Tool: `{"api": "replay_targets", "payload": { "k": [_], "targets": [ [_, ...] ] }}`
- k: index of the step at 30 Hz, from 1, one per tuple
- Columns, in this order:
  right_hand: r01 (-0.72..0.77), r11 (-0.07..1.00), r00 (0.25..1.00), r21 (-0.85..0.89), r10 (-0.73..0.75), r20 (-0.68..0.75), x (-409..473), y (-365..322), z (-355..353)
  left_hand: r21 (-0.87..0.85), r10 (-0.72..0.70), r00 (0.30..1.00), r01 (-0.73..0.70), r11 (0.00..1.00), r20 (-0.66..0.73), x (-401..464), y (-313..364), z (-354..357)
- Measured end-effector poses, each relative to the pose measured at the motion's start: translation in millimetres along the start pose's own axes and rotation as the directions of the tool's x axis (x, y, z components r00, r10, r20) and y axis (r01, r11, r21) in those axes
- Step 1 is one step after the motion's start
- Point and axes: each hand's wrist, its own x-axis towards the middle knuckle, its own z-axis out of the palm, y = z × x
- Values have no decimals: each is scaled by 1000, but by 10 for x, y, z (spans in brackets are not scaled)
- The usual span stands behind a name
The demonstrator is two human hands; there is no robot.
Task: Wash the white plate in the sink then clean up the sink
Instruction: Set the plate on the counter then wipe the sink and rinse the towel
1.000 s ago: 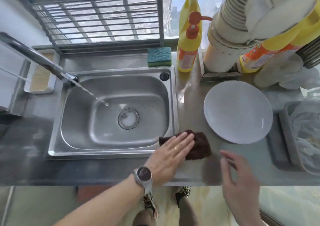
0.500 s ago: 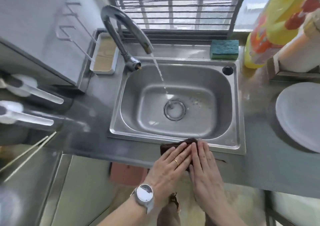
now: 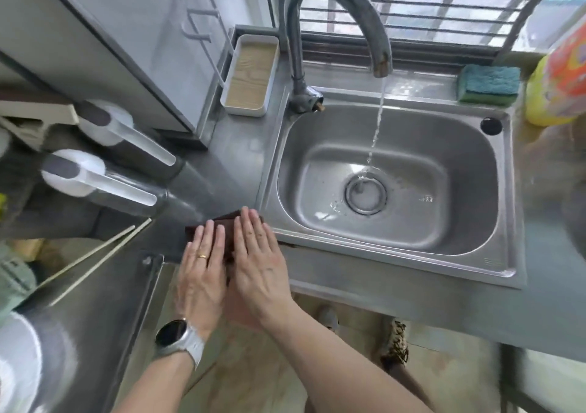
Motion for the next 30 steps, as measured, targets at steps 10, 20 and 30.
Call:
{"api": "replay_targets", "payload": {
  "k": [10, 20, 30],
  "targets": [
    [-70, 984, 996, -165, 59, -67, -1179, 1662, -823, -218, 322, 946, -312, 925, 15, -69, 1820, 263],
    [-431, 883, 884, -185, 372, -282, -2640, 3235, -1551, -233, 653, 715, -610, 757, 250, -342, 4117, 472],
    [29, 992, 989, 125, -11, -147, -1552, 1952, -786, -78, 464, 869, -458, 886, 173, -171, 2186, 106]
  ]
}}
